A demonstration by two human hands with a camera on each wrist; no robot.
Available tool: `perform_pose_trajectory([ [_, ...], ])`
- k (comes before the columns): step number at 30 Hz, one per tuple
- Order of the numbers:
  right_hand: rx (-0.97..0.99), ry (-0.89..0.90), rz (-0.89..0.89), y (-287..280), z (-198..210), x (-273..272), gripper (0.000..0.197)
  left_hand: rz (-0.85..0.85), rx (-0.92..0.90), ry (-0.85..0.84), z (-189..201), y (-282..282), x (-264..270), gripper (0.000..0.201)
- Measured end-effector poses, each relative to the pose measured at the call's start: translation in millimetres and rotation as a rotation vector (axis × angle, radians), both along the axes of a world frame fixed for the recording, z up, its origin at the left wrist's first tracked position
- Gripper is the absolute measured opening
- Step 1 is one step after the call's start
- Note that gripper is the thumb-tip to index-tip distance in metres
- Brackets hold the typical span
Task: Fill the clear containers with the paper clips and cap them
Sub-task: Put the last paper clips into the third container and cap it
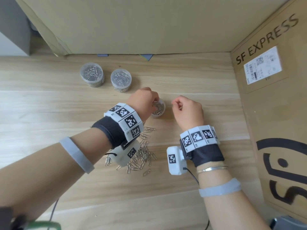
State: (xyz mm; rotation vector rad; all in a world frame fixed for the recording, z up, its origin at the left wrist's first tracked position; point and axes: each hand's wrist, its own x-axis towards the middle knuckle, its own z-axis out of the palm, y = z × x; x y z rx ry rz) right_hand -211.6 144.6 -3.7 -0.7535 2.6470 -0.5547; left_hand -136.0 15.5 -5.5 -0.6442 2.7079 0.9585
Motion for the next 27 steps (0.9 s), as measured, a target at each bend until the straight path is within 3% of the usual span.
perform_pose_trajectory([
  [14,0.110,-0.020,0.020,12,-5,8,0.022,0.079,0.073,0.140,4,0,6,0.027],
  [19,0.111,-0.098,0.080,14,-13,15,0.021,0.263,0.070,0.223,7,-13,14,0.023],
  [22,0.121,-0.156,0.164,11,-20,26,0.025,0.269,-0.001,0.112,-1,-29,25,0.030],
  [25,0.086,-0.173,0.186,6,-27,36,0.025,0.132,-0.003,-0.116,-18,-30,37,0.037],
  [27,0.069,-0.178,0.190,4,-29,42,0.025,0.051,-0.026,-0.150,-30,-25,45,0.041],
])
